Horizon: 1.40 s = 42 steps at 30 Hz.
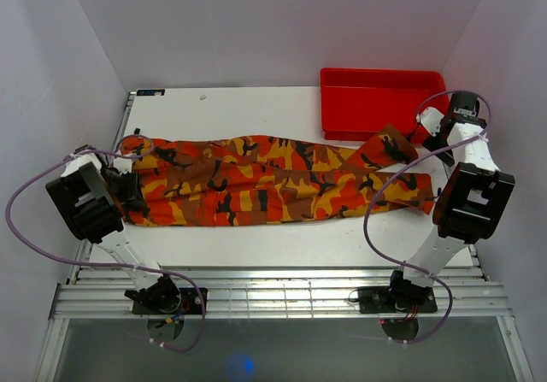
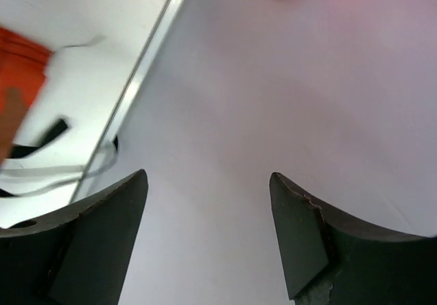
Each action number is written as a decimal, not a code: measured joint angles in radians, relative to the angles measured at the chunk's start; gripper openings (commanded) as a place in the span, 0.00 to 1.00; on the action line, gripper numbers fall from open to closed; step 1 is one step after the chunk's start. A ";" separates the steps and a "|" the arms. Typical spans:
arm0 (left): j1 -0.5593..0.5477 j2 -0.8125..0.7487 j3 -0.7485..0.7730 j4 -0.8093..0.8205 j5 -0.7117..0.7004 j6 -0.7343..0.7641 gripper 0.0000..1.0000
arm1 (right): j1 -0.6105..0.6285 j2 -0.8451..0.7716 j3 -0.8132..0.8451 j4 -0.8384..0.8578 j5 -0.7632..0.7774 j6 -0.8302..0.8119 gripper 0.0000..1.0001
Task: Fold and stack the trousers
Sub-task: Flatten the trousers out
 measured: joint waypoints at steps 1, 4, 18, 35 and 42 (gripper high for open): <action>0.003 -0.006 0.003 0.002 -0.006 0.011 0.50 | -0.001 -0.015 0.020 -0.023 -0.006 0.001 0.75; 0.010 -0.027 0.018 -0.003 -0.013 0.036 0.54 | 0.010 -0.050 0.101 -0.127 -0.075 0.014 0.63; 0.013 -0.101 0.107 -0.082 0.072 0.040 0.54 | 0.210 -0.145 -0.257 -0.389 -0.463 0.253 0.49; 0.013 -0.177 -0.251 -0.022 -0.041 0.077 0.43 | 0.002 -0.308 -0.646 -0.199 -0.219 0.055 0.49; 0.040 -0.255 -0.278 -0.109 -0.103 0.214 0.43 | -0.035 -0.346 -0.516 -0.375 -0.299 -0.024 0.54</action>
